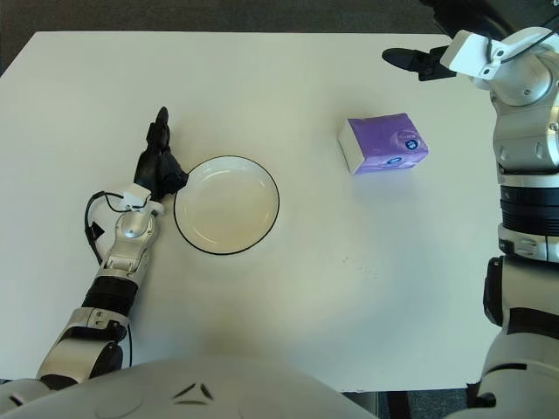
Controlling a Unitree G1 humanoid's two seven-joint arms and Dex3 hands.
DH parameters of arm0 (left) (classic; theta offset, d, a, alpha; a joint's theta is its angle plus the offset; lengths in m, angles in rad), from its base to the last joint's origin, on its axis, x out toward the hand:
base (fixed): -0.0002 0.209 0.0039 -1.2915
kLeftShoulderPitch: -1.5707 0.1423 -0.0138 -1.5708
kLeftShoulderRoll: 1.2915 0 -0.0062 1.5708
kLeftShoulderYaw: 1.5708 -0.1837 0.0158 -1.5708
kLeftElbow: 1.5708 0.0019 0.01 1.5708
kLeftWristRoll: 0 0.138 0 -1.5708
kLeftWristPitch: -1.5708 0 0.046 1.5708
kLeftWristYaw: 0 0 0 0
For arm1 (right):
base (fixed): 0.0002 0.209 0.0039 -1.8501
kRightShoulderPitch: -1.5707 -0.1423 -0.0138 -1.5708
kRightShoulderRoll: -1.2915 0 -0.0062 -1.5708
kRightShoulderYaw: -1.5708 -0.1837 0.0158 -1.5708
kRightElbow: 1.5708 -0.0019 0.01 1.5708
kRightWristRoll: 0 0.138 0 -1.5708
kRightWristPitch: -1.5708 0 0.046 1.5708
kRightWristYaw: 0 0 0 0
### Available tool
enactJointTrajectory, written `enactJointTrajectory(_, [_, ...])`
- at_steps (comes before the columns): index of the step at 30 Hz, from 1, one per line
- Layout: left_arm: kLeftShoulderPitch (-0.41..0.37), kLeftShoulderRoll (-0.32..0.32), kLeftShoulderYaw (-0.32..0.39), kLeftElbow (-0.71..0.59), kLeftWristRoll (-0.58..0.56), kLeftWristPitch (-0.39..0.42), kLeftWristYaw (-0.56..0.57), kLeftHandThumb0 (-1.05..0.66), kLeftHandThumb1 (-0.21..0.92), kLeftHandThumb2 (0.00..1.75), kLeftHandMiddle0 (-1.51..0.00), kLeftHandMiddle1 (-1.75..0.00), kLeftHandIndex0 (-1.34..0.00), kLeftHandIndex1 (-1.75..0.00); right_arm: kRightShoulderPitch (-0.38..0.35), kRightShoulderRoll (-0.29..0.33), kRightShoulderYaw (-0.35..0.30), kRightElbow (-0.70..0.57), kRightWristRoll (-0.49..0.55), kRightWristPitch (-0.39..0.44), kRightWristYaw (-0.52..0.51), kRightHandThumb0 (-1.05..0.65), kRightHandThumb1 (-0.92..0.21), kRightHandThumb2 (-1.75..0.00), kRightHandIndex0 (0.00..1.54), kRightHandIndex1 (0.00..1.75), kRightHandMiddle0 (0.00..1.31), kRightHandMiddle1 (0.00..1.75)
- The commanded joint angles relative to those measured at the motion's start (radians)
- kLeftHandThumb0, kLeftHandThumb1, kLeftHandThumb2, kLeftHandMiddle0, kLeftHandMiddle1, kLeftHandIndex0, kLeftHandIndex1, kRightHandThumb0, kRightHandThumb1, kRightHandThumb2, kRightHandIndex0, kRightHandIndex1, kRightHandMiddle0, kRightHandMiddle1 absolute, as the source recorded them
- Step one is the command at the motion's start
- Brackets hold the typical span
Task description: Put the tissue paper into the plate.
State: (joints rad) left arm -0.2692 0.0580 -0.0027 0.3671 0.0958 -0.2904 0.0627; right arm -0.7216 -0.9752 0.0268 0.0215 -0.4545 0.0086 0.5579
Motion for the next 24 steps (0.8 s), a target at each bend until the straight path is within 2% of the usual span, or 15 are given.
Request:
enactJointTrajectory(1, [0.045,-0.001,0.001,0.059,0.007,0.04,0.007,-0.9,0.92,1.22,0.0,0.0,0.0,-0.1,0.119,-0.147,0.094,-0.045,-0.063,-0.112,0.173,-1.04,-0.92,-0.23,0.03,0.0,0.0,0.06])
enactJointTrajectory(4, [0.038,-0.003,0.003,0.065,0.006,0.04,0.011,-0.9,0.92,1.21,0.0,0.0,0.0,-0.11,0.112,-0.158,0.113,-0.017,-0.075,-0.214,0.163,-1.05,-0.92,-0.14,0.01,0.0,0.0,0.02])
enactJointTrajectory(15, [0.03,-0.002,0.008,0.068,0.001,0.047,0.012,-0.91,0.92,1.2,0.0,0.0,0.0,-0.13,0.087,-0.15,0.149,0.057,-0.071,-0.405,0.2,-1.05,-0.91,-0.07,0.0,0.0,0.0,0.0])
enactJointTrajectory(19, [0.028,0.0,0.009,0.07,0.004,0.038,0.015,-0.9,0.92,1.2,0.0,0.0,0.0,-0.14,0.065,-0.153,0.171,0.072,-0.053,-0.452,0.266,-1.05,-0.92,-0.08,0.0,0.0,0.0,0.0])
enactJointTrajectory(24, [0.025,0.005,0.01,0.076,0.006,0.032,0.014,-0.89,0.92,1.2,0.0,0.0,0.0,-0.15,0.052,-0.137,0.186,0.079,-0.047,-0.469,0.316,-1.05,-0.92,-0.1,0.0,0.0,0.0,0.0])
